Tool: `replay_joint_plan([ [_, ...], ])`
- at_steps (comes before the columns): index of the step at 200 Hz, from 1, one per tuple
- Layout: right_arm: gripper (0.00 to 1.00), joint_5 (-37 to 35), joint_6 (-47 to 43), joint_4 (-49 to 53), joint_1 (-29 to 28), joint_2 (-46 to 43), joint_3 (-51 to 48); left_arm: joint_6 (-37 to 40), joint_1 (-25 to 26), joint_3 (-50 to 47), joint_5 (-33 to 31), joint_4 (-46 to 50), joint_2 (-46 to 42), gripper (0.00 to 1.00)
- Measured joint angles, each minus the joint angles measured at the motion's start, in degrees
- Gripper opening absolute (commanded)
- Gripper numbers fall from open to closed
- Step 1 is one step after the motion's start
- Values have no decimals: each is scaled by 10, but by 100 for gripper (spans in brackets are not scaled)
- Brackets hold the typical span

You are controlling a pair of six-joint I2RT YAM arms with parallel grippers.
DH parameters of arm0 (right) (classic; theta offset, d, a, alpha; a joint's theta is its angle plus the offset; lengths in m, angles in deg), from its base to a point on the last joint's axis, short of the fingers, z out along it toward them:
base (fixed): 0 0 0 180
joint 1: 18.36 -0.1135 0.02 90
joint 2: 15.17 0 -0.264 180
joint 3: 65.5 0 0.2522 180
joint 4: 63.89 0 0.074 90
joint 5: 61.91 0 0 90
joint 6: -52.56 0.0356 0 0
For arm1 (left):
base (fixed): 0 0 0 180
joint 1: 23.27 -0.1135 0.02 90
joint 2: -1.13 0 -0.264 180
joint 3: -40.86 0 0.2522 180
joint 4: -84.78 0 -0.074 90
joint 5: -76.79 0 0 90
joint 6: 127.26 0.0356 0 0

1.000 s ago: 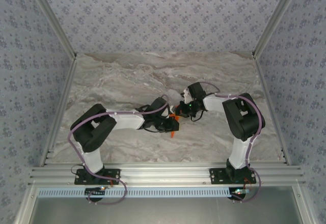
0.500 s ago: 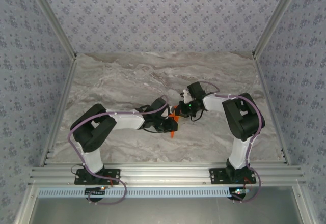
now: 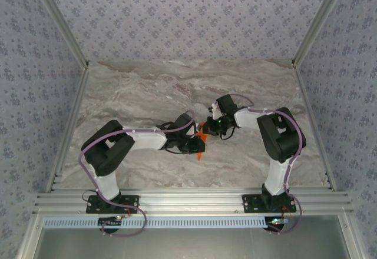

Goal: Fold a paper plane with a square sheet of paper (fold left side to right side)
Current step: Fold the wing for the fifth time at the center of the table.

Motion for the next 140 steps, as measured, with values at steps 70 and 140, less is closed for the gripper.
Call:
replay_joint_plan([
  [70,2,-2,0,4,-1,1,3,0,2,-2,0,-2,8,15],
  [140,2,-2,0,9,-1,3,6,0,4,-4,-3,-5,12,15],
])
